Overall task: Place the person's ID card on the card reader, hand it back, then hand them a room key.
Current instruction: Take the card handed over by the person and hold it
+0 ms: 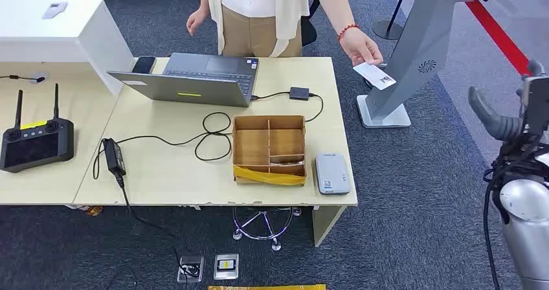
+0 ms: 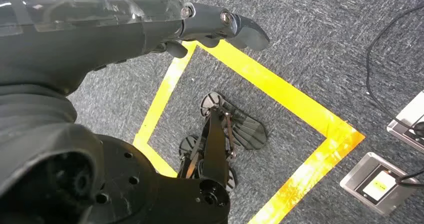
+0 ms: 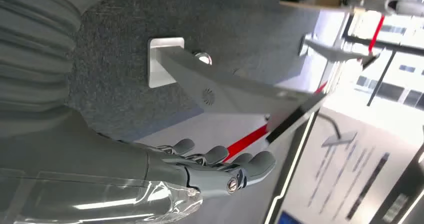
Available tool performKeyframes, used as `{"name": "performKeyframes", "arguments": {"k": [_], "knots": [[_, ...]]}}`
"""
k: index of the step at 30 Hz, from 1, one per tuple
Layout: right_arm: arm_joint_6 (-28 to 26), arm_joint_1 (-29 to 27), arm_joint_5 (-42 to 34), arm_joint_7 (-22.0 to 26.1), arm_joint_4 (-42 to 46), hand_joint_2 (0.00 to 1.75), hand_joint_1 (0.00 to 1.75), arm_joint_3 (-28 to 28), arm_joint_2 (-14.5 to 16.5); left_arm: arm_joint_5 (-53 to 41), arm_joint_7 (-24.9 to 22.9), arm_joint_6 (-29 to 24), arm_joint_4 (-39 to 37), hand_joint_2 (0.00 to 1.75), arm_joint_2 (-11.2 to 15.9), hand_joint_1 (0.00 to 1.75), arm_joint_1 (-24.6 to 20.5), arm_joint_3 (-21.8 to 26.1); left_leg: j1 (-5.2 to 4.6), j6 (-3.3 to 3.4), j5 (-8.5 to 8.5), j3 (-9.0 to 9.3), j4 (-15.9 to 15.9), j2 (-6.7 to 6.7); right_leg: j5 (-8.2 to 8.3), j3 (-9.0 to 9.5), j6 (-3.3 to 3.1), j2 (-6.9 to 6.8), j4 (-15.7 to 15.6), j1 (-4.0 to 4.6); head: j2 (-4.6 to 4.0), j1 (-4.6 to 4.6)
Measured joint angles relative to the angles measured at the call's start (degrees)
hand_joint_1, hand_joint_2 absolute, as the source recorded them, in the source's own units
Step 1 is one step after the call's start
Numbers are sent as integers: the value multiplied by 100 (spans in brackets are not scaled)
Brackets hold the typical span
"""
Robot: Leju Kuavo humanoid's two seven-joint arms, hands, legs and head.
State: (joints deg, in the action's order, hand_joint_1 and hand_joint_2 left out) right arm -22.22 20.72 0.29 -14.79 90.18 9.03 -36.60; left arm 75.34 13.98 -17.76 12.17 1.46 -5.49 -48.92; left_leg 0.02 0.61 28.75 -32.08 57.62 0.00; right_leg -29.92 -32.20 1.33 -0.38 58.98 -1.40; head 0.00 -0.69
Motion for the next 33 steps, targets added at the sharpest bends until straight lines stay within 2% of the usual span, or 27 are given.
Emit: {"name": "performKeyframes", "arguments": {"k": [5,11,15,22,33], "knots": [[236,324,658,-483,153,175,0,626,-64,-19,1,2,0,0,5,0,7,0,0,-1,-2,-7,0,-14,-1,0,-1,-17,0,1,0,-1],[1223,1011,2273,-1324,276,175,0,1694,-199,-106,1,74,0,0,37,0,4,-3,0,-1,-2,-7,0,-13,-1,-2,-1,-14,0,1,0,-2],[1684,1433,2977,-1590,282,175,0,2383,-218,-119,1,118,0,0,59,0,-2,-21,1,-1,-2,-4,1,-13,-1,-1,-1,-15,0,1,0,-1],[1760,1724,3056,-1637,282,175,0,3038,-275,-145,1,130,0,0,78,0,-5,-47,2,-2,-2,-5,1,-13,-1,-3,-1,-10,-1,2,0,-2],[1770,1931,3123,-1575,272,175,0,3559,-351,-90,-1,85,0,0,79,0,-5,-101,2,-2,-1,-5,1,-13,-1,-2,-1,-8,-1,2,0,-1]]}}
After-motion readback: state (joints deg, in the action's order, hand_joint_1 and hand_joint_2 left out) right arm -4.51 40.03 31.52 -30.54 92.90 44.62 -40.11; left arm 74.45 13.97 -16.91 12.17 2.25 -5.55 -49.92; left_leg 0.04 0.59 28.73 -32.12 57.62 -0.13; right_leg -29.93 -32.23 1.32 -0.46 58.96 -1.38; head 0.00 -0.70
